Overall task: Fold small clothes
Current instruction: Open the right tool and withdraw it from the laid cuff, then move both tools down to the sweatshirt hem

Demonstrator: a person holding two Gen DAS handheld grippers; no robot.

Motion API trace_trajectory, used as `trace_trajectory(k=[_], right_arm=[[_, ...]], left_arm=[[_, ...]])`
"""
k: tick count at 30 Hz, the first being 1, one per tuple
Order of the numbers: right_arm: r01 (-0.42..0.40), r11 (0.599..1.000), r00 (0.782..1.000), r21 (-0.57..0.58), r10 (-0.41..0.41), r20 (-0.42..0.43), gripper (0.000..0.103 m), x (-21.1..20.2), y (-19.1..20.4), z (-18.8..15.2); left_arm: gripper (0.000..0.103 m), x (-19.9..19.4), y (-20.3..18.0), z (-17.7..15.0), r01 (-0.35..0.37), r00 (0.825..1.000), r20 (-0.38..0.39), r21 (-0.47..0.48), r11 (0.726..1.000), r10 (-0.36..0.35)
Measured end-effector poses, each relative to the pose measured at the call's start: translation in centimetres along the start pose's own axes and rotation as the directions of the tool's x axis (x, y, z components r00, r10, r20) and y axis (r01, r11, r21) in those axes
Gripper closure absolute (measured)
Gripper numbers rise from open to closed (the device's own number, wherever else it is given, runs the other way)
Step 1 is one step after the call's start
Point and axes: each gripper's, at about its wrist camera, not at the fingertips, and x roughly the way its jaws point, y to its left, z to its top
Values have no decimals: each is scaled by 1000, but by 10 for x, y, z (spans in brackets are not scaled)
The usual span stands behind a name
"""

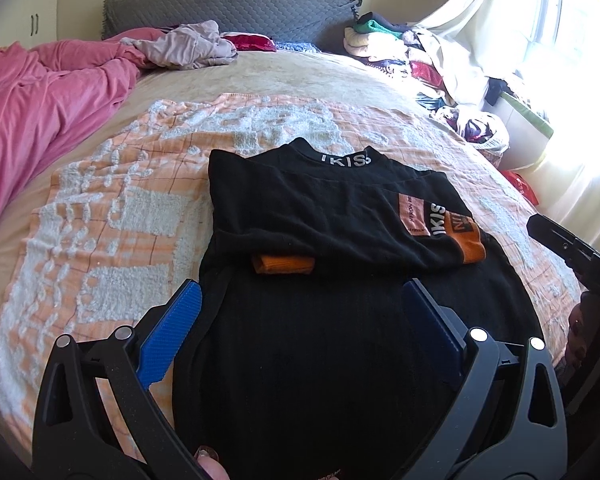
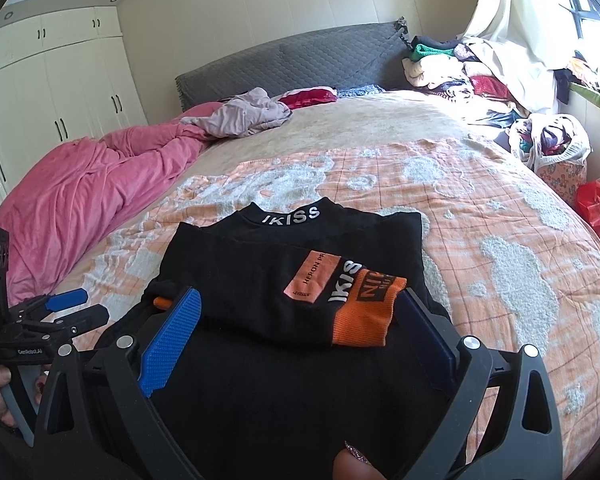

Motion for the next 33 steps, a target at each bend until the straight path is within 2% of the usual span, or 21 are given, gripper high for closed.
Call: trace_trajectory(k=[8,16,22,33], right_arm=[[16,1000,1000,8,-16,-20,5,-11,-6,-16],[63,998,995,19,-61,-84,5,-21,-19,-40],[112,993,983,39,-105,-149,5,-30,-35,-65],[125,991,965,40,-112,-238,5,-48,-50,-97]], left_arm=[[9,-2,1,-16,-29,999,-30,-3,1000,29],[9,-2,8,-33,-57,996,-69,-10,998,56],[9,-1,22,-48,-94,990,-105,-26,995,91],[9,-13,40,-72,-129,983,-138,-46,991,122]])
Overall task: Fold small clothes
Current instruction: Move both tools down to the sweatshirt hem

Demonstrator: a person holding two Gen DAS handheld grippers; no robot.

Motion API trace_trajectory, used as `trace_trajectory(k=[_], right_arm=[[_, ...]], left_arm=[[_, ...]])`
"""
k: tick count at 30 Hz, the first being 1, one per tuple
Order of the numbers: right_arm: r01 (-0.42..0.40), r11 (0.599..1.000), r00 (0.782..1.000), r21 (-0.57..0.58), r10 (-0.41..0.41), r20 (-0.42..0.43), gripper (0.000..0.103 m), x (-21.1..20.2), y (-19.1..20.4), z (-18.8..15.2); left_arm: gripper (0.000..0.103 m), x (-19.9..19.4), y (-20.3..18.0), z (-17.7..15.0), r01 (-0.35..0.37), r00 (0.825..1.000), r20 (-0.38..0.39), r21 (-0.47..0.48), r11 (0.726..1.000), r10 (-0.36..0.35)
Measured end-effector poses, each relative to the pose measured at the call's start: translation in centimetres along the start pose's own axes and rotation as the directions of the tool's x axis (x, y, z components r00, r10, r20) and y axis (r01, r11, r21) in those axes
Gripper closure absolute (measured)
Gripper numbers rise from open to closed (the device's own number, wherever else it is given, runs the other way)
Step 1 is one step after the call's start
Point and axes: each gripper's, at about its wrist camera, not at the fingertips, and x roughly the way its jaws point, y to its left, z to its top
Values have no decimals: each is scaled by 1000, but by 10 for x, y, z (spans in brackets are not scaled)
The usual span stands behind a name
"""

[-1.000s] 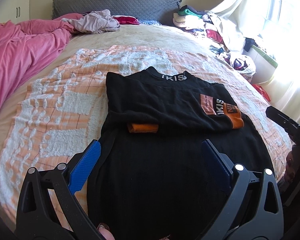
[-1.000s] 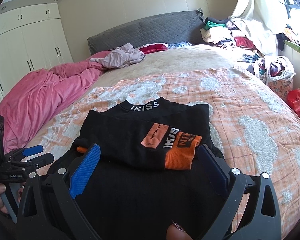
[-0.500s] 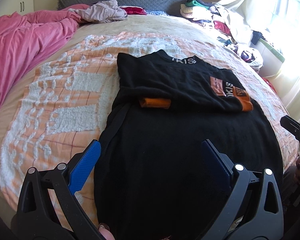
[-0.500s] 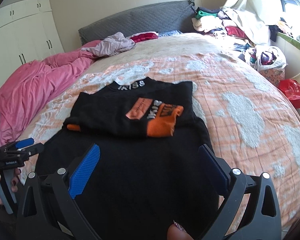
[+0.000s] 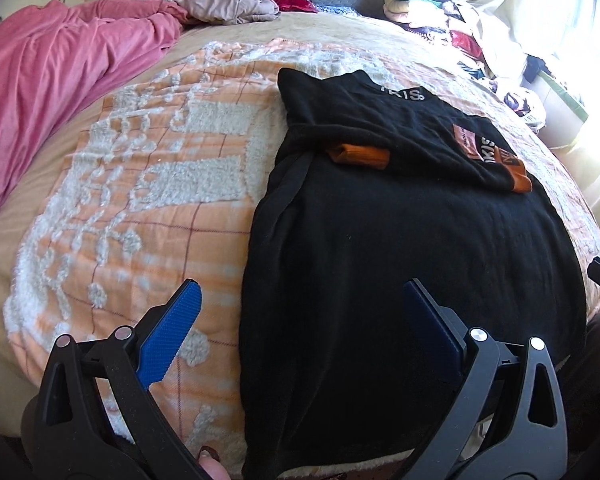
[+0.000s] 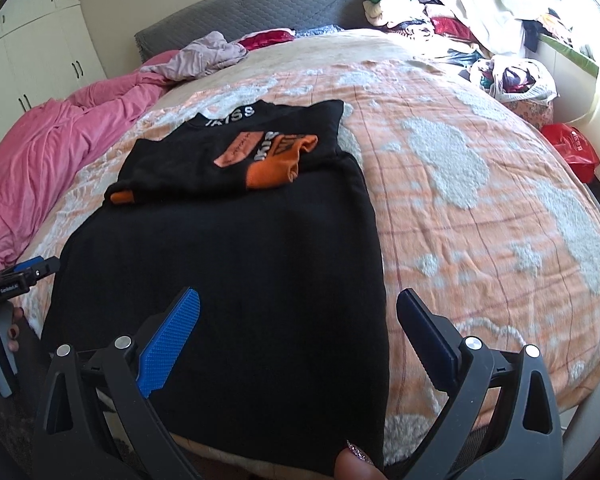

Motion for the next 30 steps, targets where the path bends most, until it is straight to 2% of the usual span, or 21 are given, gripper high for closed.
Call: trace_trajectory(k=[9,19,21,24,26,30], right_arm=[[-6,1000,997,4,7,-71,5,3,-7,-19],[-2,1000,993,-3,2,-119,5,3,-10,-27],[-10,1000,990,-8,9,-138,5,4,-10,-28],[-16,1000,986,-14,14,-168,5,7,-9,-30],[-22,1000,983,-17,18,-180,5,8,-9,-31],[-34,999,978,-28,27,-206,5,9,-8,-33]], left_arm=[[9,-3,22,-18,6,999,-44,-35,999,-8],[11,-8,33,-39,88,992,-86,-88,992,-96],[20,-7,34,-45,116,986,-104,-108,987,-128],[32,-1,36,-56,177,969,-147,-164,970,-201],[37,1,35,-62,172,967,-162,-160,972,-198],[38,3,36,-69,179,961,-184,-168,969,-209]])
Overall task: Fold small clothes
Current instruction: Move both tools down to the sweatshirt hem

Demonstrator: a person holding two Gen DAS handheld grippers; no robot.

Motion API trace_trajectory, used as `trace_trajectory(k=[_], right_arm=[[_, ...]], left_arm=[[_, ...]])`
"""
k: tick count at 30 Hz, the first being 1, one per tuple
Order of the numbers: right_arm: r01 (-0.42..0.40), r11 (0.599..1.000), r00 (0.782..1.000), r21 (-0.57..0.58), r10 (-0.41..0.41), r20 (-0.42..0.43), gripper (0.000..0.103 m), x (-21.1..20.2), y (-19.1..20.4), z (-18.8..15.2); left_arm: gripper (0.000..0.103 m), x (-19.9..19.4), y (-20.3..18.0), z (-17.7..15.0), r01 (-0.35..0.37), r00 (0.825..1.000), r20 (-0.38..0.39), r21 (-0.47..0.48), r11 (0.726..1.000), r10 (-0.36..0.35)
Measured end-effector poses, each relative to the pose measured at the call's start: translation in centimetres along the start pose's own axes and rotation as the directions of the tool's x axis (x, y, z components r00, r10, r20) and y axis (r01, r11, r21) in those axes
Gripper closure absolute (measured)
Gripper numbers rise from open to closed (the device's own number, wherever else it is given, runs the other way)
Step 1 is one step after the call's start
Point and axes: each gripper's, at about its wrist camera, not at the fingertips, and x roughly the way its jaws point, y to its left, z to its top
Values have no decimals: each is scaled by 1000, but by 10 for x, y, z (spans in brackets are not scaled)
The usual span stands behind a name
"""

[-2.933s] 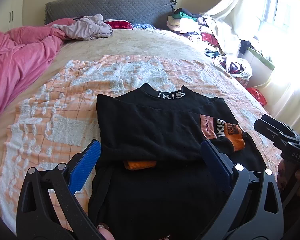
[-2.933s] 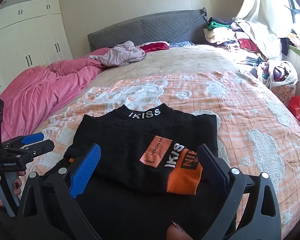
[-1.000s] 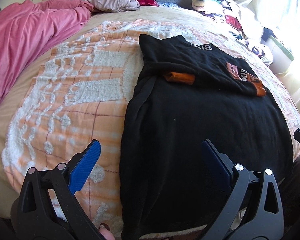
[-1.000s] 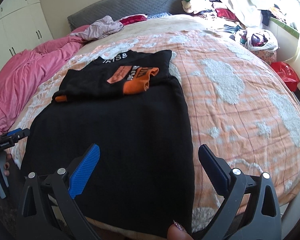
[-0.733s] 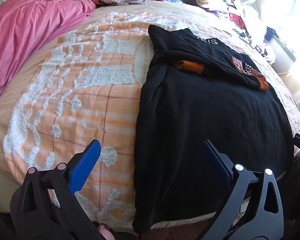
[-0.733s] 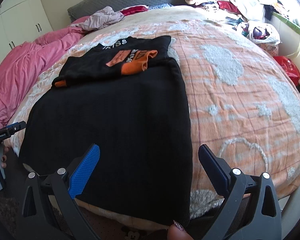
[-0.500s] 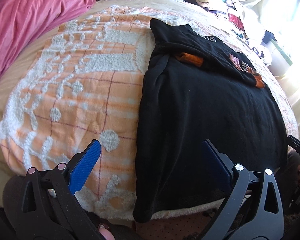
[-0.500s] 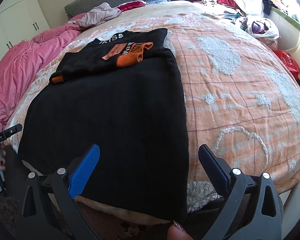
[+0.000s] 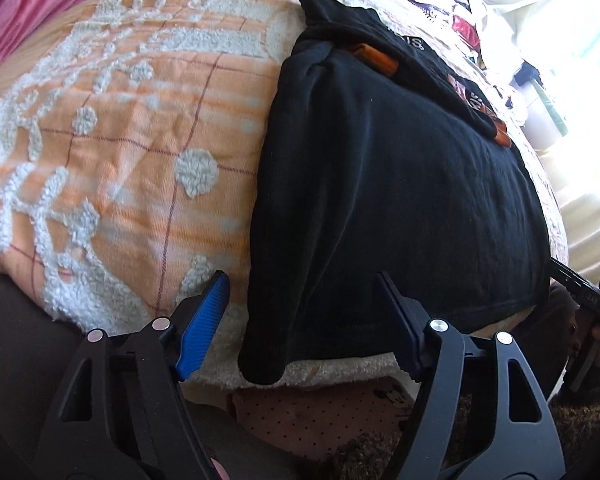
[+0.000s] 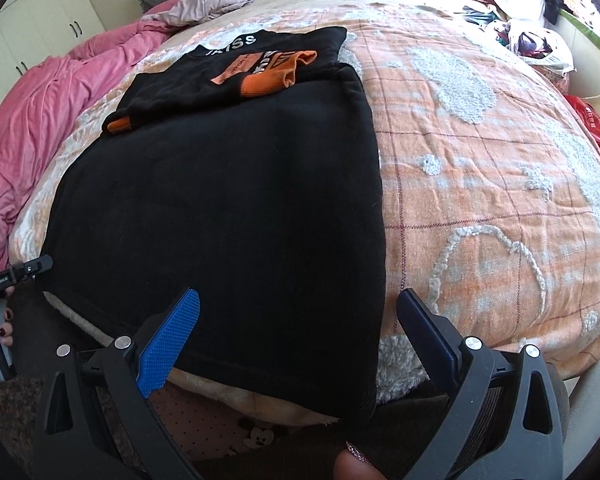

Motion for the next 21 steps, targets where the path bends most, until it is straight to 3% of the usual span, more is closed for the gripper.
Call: trace_trajectory(k=[14,19,20,21], right_arm=[[6,999,994,-42,-10,-109,6,3,-3,-6],[31,996,991,-89,-42,-124,36,3,-4,-14],[23,996,991,-88,-34,-126,51,3,-5,-16],[24,996,991,-88,-35,-127,58,3,-7,-17]], left_arm=[[35,7,-3,-4,5,1000,-27,32,999,-4],[35,8,-2,-6,10,1000,-27,30,999,-9],[35,8,-2,-6,11,1000,-26,28,1000,-10],[35,7,-1,-7,11,1000,-26,27,1000,-11]])
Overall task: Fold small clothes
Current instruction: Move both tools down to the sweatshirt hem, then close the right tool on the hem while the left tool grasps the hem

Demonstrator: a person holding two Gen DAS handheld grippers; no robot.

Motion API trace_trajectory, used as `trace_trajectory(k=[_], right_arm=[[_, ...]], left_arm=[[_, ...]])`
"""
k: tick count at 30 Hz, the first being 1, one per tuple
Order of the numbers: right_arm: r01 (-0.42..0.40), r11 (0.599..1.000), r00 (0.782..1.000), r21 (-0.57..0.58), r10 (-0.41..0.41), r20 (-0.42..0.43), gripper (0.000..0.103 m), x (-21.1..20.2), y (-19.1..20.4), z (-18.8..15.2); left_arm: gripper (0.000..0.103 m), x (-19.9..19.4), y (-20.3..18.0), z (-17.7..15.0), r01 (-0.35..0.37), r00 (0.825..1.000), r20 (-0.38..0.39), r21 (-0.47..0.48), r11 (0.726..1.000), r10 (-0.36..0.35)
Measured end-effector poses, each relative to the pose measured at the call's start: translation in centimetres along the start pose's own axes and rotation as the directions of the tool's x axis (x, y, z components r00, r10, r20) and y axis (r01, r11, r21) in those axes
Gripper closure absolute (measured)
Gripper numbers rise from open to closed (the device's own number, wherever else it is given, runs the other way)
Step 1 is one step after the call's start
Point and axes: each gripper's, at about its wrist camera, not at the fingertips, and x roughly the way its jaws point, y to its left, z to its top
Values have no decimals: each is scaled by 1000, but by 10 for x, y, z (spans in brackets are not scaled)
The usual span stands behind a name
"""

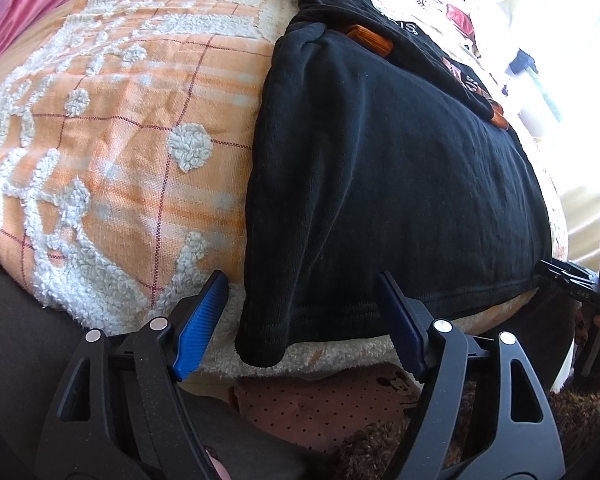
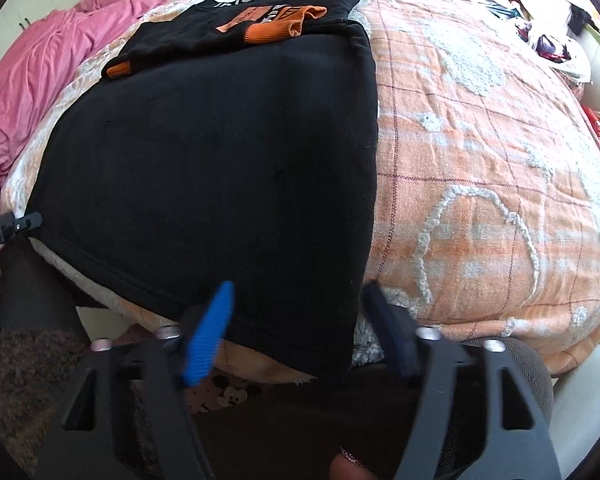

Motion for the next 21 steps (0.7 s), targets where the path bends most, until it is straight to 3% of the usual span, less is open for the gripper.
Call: trace_trajectory(k=[1,3,6,11,16,21], right_arm=[[4,1000,1000,-8,-4,4,60,-1,0,-2],[-16,1000,1000,-20,16,9,79,-3,-2,-5],[-28,999,999,-34,30,39,90,-9,-2,-7],[-117,993,981,-33,121,150,95,-32,-5,-6],[-164,986,943,-12,160,292,96,-63,-11,5],[-168,986,917,15,151,368,96,-77,-14,19]], left_arm=[[35,0,0,0,0,1000,0,-1,1000,0],[35,0,0,0,1,1000,0,-2,1000,-1],[35,-1,1,0,3,1000,-1,-6,1000,-3],[35,-1,3,1,6,1000,-4,-15,1000,-6],[38,-4,11,1,32,999,2,-76,997,-32],[66,-9,16,0,4,1000,0,-94,996,-4]])
